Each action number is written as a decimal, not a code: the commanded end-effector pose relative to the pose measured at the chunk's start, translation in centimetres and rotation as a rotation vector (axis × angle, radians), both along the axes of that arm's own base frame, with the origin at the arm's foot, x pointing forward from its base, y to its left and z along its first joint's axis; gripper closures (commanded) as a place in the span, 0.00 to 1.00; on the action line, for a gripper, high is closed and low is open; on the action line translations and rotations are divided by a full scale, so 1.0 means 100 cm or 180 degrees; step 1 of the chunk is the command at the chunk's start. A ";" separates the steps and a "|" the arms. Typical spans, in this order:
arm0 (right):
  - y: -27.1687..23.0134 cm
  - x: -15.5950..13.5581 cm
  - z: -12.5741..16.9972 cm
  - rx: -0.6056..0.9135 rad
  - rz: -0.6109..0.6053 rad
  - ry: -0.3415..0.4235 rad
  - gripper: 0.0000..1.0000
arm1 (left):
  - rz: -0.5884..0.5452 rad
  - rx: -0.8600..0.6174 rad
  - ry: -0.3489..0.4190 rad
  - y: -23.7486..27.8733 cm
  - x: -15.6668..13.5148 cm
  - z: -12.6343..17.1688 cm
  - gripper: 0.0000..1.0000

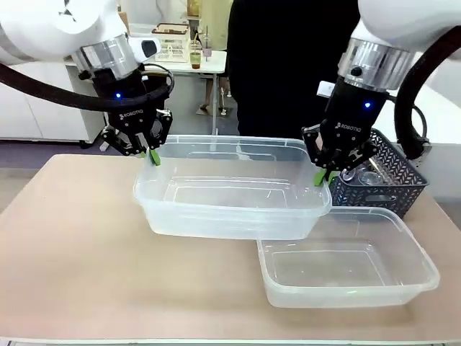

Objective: Sort the waste into each basket.
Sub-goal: Pick up the Organizing box on the left side of the table and lift it.

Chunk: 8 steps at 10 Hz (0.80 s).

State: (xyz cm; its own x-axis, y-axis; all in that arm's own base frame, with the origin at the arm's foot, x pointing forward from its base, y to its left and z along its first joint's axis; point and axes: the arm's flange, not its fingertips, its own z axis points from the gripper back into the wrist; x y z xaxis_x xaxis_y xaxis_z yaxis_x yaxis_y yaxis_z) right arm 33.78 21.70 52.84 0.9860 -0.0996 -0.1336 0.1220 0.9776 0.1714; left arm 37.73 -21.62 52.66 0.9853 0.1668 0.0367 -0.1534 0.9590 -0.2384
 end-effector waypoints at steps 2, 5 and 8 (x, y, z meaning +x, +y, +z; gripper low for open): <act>-0.002 0.000 -0.004 0.0201 -0.0033 0.0000 0.91 | 0.0238 0.0058 -0.0136 -0.002 -0.004 -0.018 0.91; 0.002 0.003 -0.003 0.0055 -0.0020 0.0020 0.91 | 0.0008 0.0023 -0.0041 0.002 -0.002 -0.005 0.91; 0.002 0.003 -0.003 0.0055 -0.0020 0.0020 0.91 | 0.0008 0.0023 -0.0041 0.002 -0.002 -0.005 0.91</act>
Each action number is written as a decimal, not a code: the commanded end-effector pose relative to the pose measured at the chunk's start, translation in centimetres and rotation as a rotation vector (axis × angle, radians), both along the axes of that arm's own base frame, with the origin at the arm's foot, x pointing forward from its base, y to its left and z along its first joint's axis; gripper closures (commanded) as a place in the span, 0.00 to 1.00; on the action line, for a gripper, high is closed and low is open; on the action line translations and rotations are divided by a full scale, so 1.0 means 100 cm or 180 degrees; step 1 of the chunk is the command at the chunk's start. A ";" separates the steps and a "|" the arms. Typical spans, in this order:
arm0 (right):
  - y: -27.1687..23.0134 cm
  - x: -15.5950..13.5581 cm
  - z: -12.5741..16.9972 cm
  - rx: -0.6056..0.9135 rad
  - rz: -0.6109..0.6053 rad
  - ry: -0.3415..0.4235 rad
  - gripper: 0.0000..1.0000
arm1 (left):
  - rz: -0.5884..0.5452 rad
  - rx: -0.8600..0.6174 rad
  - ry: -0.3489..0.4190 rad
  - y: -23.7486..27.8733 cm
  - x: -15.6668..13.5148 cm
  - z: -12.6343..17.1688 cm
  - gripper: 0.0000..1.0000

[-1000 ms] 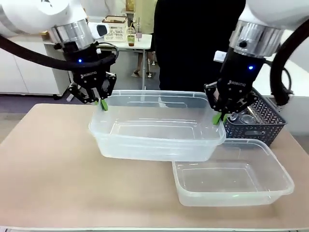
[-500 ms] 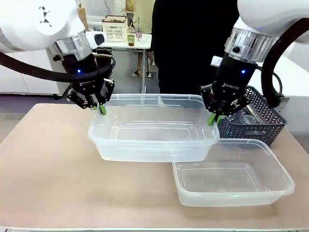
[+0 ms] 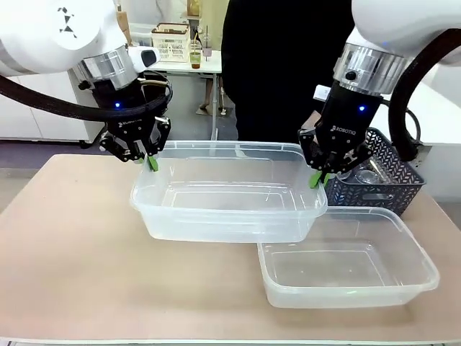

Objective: Sort the waste into each basket.
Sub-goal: Offer the picked Organizing box to the human.

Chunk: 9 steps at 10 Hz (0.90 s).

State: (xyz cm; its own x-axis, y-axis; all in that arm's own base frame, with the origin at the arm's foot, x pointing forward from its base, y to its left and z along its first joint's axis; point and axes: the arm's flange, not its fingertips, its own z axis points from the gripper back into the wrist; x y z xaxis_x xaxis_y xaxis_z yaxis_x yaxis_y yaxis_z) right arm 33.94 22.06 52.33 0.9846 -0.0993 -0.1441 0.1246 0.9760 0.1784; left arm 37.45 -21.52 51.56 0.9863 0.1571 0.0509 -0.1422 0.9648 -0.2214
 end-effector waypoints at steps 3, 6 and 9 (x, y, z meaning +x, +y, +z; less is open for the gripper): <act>-0.002 0.002 0.002 0.0028 -0.0018 -0.0011 0.91 | 0.0037 -0.0039 -0.0005 0.001 0.001 0.006 0.91; -0.002 0.002 0.002 0.0028 -0.0018 -0.0011 0.91 | 0.0037 -0.0039 -0.0005 0.001 0.001 0.006 0.91; -0.002 0.002 0.002 0.0028 -0.0018 -0.0011 0.91 | 0.0037 -0.0039 -0.0005 0.001 0.001 0.006 0.91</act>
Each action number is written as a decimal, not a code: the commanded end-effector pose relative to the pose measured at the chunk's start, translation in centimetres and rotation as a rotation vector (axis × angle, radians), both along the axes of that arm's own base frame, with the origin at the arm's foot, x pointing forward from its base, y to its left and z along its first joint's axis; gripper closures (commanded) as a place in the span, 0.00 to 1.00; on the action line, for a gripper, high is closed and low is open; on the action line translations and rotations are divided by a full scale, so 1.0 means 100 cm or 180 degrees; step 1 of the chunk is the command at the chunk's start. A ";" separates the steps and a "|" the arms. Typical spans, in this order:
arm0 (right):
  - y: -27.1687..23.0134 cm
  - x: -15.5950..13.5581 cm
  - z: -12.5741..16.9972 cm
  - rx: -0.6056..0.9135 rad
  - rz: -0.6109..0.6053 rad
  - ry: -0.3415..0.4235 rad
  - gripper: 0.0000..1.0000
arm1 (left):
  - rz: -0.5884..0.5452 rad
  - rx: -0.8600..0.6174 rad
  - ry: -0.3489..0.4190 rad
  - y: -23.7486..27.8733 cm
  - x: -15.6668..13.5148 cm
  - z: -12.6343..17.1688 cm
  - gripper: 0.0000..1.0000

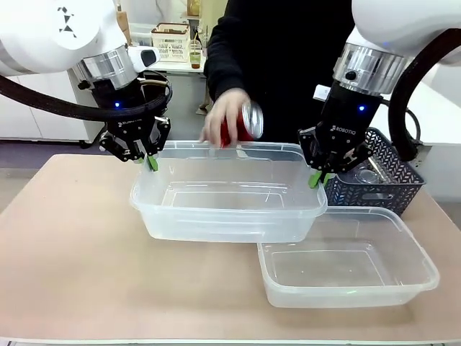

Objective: Sort the waste into each basket.
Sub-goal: Offer the picked Organizing box to the human.

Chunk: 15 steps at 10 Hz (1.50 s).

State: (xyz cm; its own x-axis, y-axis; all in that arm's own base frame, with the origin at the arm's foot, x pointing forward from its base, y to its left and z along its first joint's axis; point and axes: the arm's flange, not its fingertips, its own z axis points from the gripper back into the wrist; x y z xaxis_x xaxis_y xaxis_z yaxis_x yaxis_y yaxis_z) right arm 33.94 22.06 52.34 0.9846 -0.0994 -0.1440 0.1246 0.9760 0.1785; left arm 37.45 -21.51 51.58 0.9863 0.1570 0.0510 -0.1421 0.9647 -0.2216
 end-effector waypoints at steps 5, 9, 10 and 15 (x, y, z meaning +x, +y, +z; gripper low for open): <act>-0.002 0.002 0.001 0.0027 -0.0018 -0.0011 0.91 | 0.0037 -0.0039 -0.0005 0.001 0.001 0.006 0.91; -0.002 0.002 0.001 0.0027 -0.0018 -0.0011 0.91 | 0.0037 -0.0039 -0.0005 0.001 0.001 0.006 0.91; -0.002 0.002 0.001 0.0027 -0.0018 -0.0011 0.91 | 0.0037 -0.0039 -0.0005 0.001 0.001 0.006 0.91; -0.002 0.002 0.001 0.0027 -0.0018 -0.0011 0.91 | 0.0037 -0.0039 -0.0005 0.001 0.001 0.006 0.91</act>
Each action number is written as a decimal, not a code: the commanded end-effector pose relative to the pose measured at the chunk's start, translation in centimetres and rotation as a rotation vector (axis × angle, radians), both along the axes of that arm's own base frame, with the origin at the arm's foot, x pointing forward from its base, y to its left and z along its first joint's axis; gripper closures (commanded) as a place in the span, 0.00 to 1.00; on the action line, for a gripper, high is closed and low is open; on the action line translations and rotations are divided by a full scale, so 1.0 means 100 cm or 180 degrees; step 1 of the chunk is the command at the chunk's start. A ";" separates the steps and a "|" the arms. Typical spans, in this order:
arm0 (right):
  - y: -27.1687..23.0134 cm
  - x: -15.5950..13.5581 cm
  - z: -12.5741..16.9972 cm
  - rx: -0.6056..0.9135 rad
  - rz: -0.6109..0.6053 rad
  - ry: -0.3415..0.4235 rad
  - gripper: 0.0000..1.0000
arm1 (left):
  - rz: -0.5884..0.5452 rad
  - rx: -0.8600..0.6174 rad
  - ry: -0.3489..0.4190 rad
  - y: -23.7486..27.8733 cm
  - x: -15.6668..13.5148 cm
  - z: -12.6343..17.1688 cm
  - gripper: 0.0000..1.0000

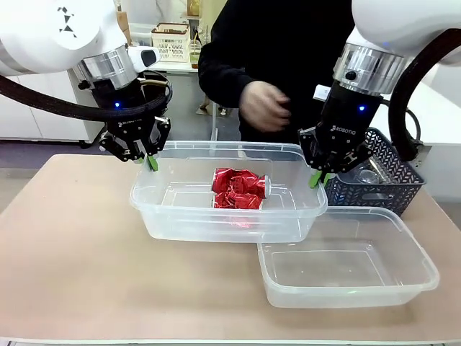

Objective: Sort the waste into each basket.
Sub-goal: Offer the picked Organizing box to the human.

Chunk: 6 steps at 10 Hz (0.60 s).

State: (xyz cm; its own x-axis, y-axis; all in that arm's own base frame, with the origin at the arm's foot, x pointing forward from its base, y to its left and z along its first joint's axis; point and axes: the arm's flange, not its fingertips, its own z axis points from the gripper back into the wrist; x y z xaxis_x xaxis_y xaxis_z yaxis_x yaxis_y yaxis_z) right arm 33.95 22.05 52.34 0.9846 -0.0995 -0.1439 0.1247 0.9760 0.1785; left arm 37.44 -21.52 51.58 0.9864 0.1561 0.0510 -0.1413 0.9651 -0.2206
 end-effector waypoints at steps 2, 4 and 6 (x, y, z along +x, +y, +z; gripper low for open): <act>-0.002 0.002 0.001 0.0027 -0.0017 -0.0010 0.91 | 0.0040 -0.0042 -0.0005 0.001 0.001 0.006 0.91; -0.002 0.002 0.001 0.0027 -0.0017 -0.0010 0.91 | 0.0040 -0.0042 -0.0005 0.001 0.001 0.006 0.91; -0.002 0.002 0.001 0.0027 -0.0017 -0.0010 0.91 | 0.0040 -0.0042 -0.0005 0.001 0.001 0.006 0.91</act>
State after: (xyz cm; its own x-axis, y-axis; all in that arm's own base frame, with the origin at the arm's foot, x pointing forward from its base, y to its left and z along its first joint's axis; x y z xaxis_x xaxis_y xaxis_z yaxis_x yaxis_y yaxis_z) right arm 33.95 22.05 52.34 0.9846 -0.0995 -0.1438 0.1247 0.9760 0.1785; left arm 37.44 -21.52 51.58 0.9864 0.1560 0.0511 -0.1412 0.9651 -0.2205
